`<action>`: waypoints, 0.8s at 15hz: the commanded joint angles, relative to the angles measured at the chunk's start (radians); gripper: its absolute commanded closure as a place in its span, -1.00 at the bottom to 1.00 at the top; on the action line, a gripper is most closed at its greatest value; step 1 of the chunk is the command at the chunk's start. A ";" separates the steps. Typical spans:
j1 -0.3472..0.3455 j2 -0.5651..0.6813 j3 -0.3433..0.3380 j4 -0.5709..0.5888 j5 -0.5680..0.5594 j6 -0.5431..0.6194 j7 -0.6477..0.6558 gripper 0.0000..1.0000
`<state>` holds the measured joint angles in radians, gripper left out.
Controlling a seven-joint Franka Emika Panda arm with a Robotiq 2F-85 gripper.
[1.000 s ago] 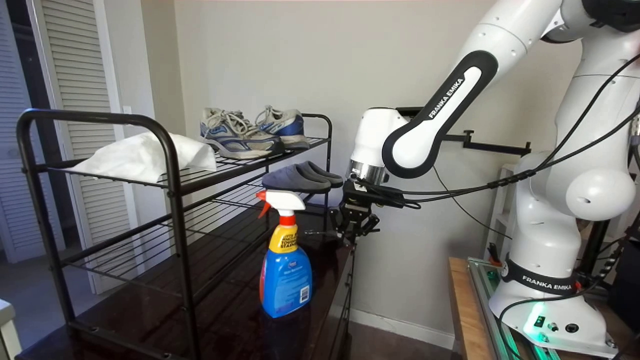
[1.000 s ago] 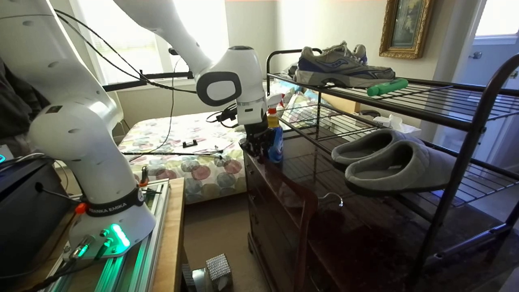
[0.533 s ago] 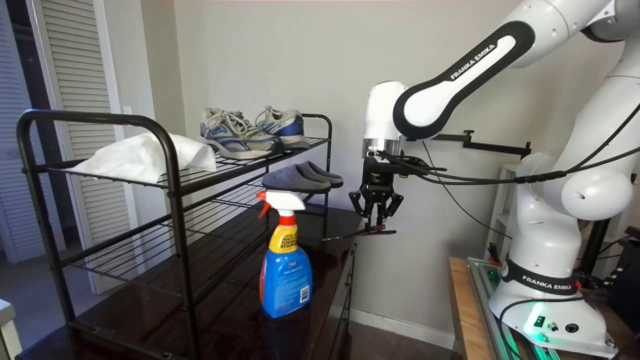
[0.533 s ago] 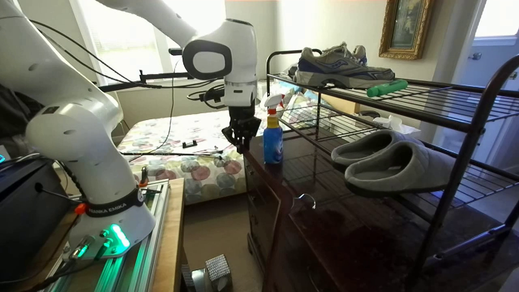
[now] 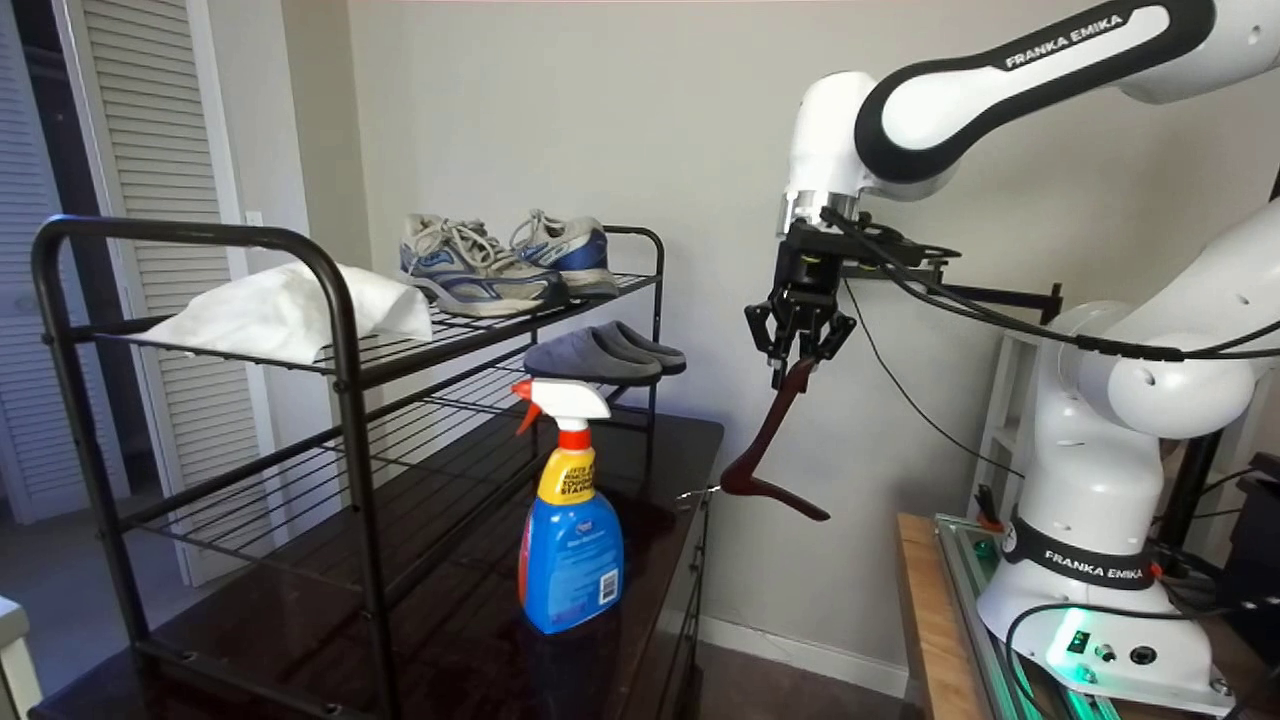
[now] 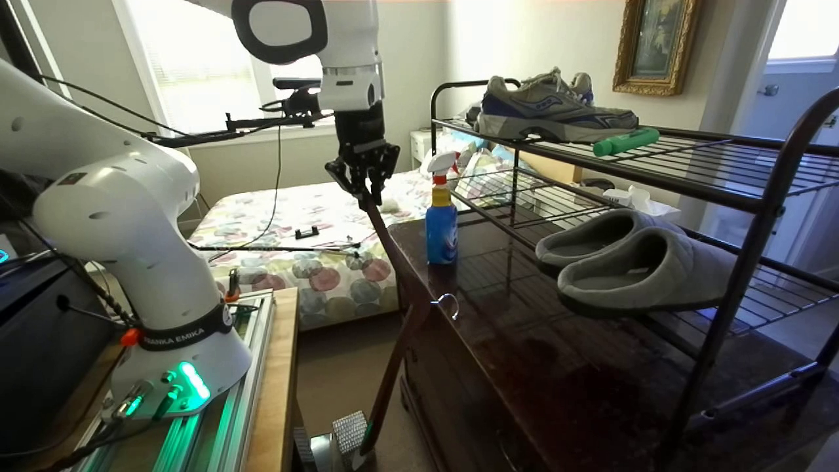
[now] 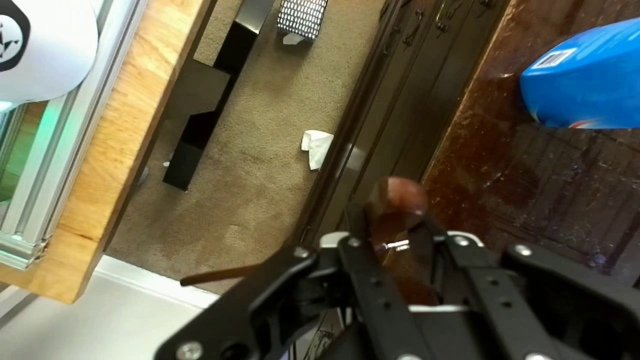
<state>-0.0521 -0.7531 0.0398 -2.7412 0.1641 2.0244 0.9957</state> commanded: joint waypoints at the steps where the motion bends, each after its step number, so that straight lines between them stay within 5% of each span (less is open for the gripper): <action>1: -0.031 -0.123 0.017 -0.008 -0.005 -0.084 -0.049 0.87; 12: 0.000 -0.054 0.053 0.020 0.033 -0.104 -0.194 0.87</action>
<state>-0.0684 -0.8680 0.0528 -2.7479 0.1648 1.9100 0.8479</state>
